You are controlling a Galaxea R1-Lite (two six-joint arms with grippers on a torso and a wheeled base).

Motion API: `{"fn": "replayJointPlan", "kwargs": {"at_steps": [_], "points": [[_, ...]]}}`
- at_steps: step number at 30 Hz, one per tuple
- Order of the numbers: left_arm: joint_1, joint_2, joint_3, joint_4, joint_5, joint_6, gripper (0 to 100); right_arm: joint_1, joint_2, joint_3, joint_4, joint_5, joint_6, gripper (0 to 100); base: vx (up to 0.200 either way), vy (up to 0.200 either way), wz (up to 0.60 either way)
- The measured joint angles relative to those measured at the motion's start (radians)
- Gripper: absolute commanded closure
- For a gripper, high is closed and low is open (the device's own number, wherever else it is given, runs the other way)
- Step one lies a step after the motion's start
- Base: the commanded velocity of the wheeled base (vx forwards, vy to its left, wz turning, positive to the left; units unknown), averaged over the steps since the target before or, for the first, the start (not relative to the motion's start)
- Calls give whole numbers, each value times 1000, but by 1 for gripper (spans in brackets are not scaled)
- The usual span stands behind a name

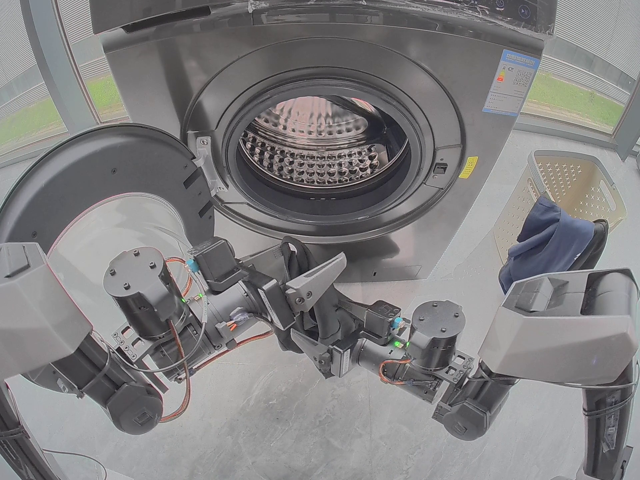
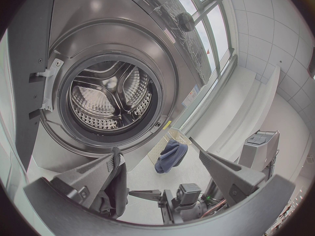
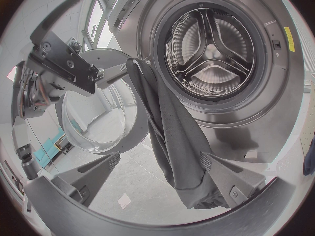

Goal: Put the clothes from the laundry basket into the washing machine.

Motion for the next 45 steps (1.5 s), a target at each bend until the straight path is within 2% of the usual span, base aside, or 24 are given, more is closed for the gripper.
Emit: {"fn": "replayJointPlan", "kwargs": {"at_steps": [9, 19, 20, 26, 33, 37, 45], "points": [[-5, -2, 2, 0, 1, 0, 0, -50, 110, -178, 34, 4, -31, 0, 0, 0, 0], [-10, -3, 1, 0, 1, 0, 0, -75, 155, -250, 41, 2, -32, 0, 0, 0, 0], [-10, -3, 2, 0, 1, 0, 0, -76, 160, -261, 41, 1, -32, 100, 0, 0, 0], [-10, -8, 4, 0, 1, -1, 0, -71, 172, -293, 40, -2, -32, 100, 0, 0, 0], [-9, -11, 4, -1, 2, -2, 0, -65, 144, -266, 39, -5, -32, 100, 0, 0, 0], [-7, -14, 6, 0, 3, 0, 0, -65, 104, -220, 40, -7, -32, 100, 0, 0, 0], [-1, -27, 25, -1, 8, 2, 0, -65, -124, -53, 55, -14, -28, 100, 0, 0, 0]]}}
